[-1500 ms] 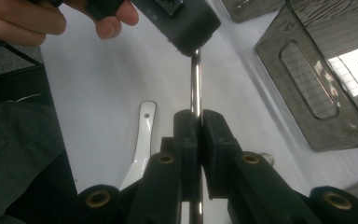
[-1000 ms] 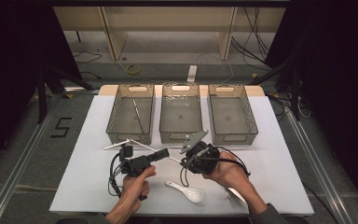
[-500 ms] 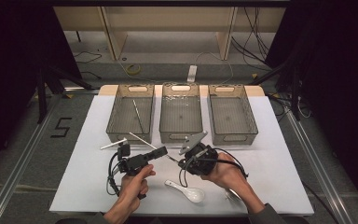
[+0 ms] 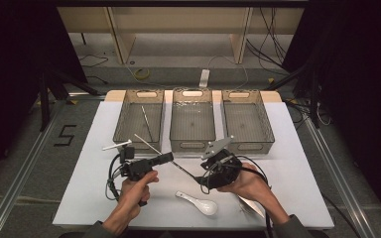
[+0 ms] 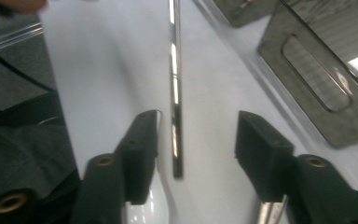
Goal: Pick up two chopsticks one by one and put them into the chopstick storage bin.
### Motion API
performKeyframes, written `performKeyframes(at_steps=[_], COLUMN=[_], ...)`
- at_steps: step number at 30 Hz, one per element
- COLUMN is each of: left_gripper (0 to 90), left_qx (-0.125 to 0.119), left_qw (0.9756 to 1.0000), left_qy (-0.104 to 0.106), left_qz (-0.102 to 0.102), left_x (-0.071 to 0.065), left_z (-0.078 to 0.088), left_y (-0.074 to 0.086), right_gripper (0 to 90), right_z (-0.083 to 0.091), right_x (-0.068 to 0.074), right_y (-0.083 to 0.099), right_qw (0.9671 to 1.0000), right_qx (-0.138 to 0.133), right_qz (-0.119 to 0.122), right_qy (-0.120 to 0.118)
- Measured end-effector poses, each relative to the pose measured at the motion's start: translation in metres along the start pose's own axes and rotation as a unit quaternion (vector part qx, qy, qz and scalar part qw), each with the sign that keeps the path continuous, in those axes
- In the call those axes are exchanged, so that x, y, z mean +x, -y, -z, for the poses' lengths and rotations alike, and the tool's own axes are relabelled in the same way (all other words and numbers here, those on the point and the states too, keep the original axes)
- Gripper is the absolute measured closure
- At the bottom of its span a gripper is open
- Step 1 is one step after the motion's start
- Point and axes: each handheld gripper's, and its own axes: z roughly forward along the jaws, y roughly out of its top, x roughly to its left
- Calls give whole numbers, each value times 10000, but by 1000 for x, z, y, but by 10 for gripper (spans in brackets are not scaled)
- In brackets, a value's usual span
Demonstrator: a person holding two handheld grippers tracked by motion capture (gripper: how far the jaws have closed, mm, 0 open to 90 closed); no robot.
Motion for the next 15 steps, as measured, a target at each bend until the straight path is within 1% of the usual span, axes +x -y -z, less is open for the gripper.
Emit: performKeyframes(at_steps=[1,2,4,5,6,7,8,9,10,12,15], left_gripper=[851,851,851,851,851,851,851,851,850,851,851], left_qx=[57,56,102,102,77,77,89,89,76,100,160], left_qw=[10000,10000,9999,9999,10000,10000,9999,9999,9998,9997,9990], left_qy=[57,68,43,43,31,31,-16,-16,-132,-171,-329], left_qz=[17,17,-49,-49,-56,-56,-102,-102,-127,-138,-267], left_x=[0,0,0,0,1,1,2,2,3,4,1], left_z=[2,5,11,11,18,18,24,24,29,33,39], left_y=[-5,-9,-18,-18,-26,-26,-34,-34,-43,-54,-69], right_gripper=[437,431,414,414,398,398,377,369,364,361,356], right_z=[0,-1,-2,-2,-4,-4,-5,-5,-6,-7,-8], right_x=[-1,-2,-5,-5,-8,-8,-10,-11,-11,-11,-11], right_y=[3,6,13,13,19,19,25,28,30,35,40], right_qw=[10000,9999,9997,9997,9993,9993,9988,9986,9985,9981,9981], right_qx=[-17,-21,3,3,59,59,90,103,126,118,153], right_qz=[-6,-82,-183,-183,-277,-277,-381,-422,-435,-492,-483], right_qy=[63,92,164,164,225,225,293,304,318,364,347])
